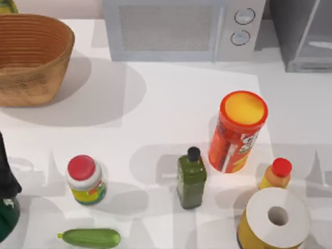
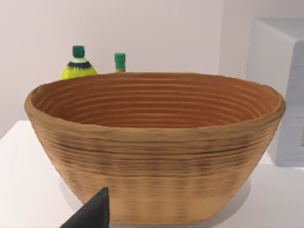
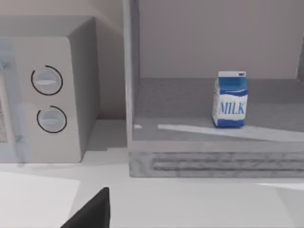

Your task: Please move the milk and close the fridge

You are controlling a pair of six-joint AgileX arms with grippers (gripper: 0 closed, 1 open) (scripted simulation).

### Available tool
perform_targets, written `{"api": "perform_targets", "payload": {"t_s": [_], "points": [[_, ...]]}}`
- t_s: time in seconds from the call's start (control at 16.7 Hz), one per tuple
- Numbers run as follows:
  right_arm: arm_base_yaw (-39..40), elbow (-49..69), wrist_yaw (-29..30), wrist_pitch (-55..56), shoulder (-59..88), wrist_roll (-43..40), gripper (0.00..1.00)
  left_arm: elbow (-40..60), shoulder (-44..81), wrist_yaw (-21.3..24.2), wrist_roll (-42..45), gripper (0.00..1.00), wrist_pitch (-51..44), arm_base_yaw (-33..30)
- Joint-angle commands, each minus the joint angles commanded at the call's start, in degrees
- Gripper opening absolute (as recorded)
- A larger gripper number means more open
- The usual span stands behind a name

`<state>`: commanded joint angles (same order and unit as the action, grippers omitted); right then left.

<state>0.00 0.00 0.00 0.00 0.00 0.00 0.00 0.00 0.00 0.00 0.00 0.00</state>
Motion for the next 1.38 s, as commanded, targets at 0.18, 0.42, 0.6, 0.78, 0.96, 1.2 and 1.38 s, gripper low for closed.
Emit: {"api": "perform_targets", "payload": {"t_s": [0.18, 0.42, 0.6, 0.78, 0.96, 1.2, 1.38], "points": [[-0.2, 0.1, 0.0, -0.1, 0.2, 0.0, 1.00, 0.0, 0.0, 0.0, 0.0, 1.00, 0.0, 0.0], [-0.4, 3.2, 0.2, -6.2, -3.5, -0.1, 1.00, 0.0, 0.0, 0.0, 0.0, 1.00, 0.0, 0.0], [-0.5, 7.9, 0.4, -16.9, -9.3, -0.3, 1.00, 0.0, 0.0, 0.0, 0.0, 1.00, 0.0, 0.0], [-0.5, 13.9, 0.5, -31.1, -16.6, -0.5, 1.00, 0.0, 0.0, 0.0, 0.0, 1.00, 0.0, 0.0], [-0.4, 20.3, 0.6, -45.3, -24.4, -0.6, 1.00, 0.0, 0.0, 0.0, 0.0, 1.00, 0.0, 0.0], [-0.4, 28.3, 0.7, -63.0, -34.2, -0.6, 1.00, 0.0, 0.0, 0.0, 0.0, 1.00, 0.0, 0.0], [-0.3, 33.2, 0.7, -73.8, -40.2, -0.5, 1.00, 0.0, 0.0, 0.0, 0.0, 1.00, 0.0, 0.0]]}}
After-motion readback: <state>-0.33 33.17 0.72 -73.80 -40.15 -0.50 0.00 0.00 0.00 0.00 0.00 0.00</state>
